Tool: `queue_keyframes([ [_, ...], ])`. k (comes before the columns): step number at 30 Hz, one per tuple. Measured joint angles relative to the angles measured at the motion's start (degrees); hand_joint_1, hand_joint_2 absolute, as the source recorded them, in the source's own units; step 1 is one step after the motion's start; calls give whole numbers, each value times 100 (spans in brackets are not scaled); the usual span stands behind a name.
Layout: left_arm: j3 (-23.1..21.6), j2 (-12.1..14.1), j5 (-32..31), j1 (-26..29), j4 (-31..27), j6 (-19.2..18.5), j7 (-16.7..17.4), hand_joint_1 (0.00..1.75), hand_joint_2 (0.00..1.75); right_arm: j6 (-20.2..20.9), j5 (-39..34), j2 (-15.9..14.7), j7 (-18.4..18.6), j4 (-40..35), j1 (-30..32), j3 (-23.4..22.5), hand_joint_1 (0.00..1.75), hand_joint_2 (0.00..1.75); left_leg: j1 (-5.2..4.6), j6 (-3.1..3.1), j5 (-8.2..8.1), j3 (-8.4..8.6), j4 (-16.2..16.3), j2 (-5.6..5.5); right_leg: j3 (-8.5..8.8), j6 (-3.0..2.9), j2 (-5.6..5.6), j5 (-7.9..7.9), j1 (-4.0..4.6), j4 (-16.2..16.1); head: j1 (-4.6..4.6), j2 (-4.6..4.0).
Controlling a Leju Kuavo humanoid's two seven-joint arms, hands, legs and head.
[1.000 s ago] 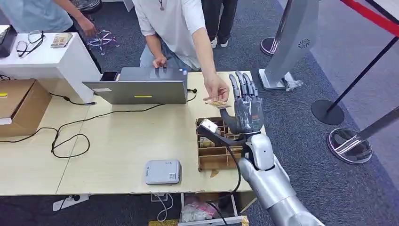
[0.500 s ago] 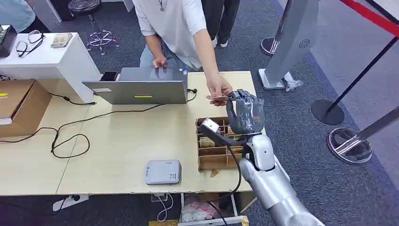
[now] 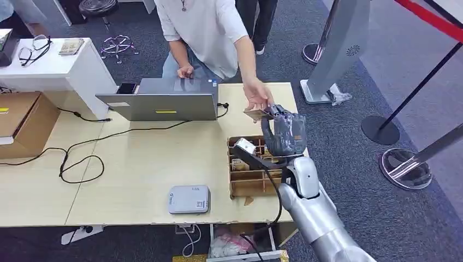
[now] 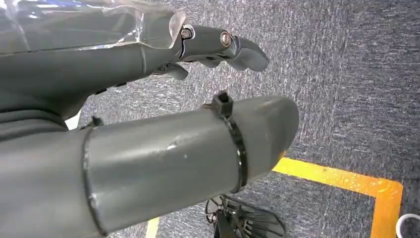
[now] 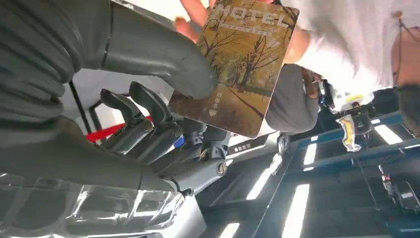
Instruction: Pass the card to the sensor for recognition and then transmit it.
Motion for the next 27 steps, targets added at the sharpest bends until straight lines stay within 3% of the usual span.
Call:
queue_keyframes([
  [9, 0, 0, 2, 8, 0, 0, 0, 0, 0, 44, -227, 0, -133, -2, -3, 0, 175, 175, 0, 0, 0, 0, 0, 0, 0, 0, 0, 0, 0, 0, 0, 0],
  [15, 0, 0, 6, 14, 0, 2, 22, 0, 0, 403, -872, -4, -488, -304, 86, 0, 175, 175, 0, 0, 0, 1, 0, 0, -1, 0, 0, 0, 0, 0, 2, 0],
  [18, 0, 0, 72, 19, 0, 11, 57, 0, 0, 1254, -1846, -11, -837, -711, 238, 0, 175, 175, 0, 0, 0, 0, 0, 0, -1, 0, 0, -1, 0, 0, 0, 0],
  [22, 0, 0, 138, 37, 0, 11, 68, 0, 0, 3073, -3796, -92, -1173, -1249, 513, 9, 175, 175, 0, 0, 0, -1, 0, -4, -1, 0, -4, -1, 1, 0, 0, 0],
  [24, 0, 0, 146, 48, 0, 15, 107, 0, 0, 3890, -4643, -172, -1215, -1481, 653, 43, 175, 175, 0, 0, 0, -3, 0, -3, -1, 1, -4, -1, 0, 0, 0, 0],
  [27, 0, -2, 146, 51, 0, 20, 122, 0, 0, 4761, -5690, -284, -1169, -1723, 713, 182, 175, 175, 0, 0, 0, -2, 0, -2, -1, 0, -2, -1, 0, 0, 0, 0],
])
